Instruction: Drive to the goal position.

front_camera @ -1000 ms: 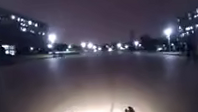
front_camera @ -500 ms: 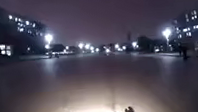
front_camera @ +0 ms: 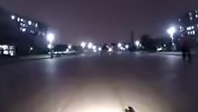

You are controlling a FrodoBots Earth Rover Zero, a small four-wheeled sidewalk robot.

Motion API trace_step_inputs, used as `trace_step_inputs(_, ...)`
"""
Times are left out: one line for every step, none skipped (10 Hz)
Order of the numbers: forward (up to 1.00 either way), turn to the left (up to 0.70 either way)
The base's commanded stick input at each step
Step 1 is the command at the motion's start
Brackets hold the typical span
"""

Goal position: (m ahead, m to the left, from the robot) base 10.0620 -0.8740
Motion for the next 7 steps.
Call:
trace_step_inputs(1.0,-0.39)
trace_step_inputs(1.0,-0.39)
trace_step_inputs(1.0,-0.18)
trace_step_inputs(1.0,0.0)
trace_step_inputs(1.0,0.0)
trace_step_inputs(1.0,0.0)
trace_step_inputs(1.0,0.0)
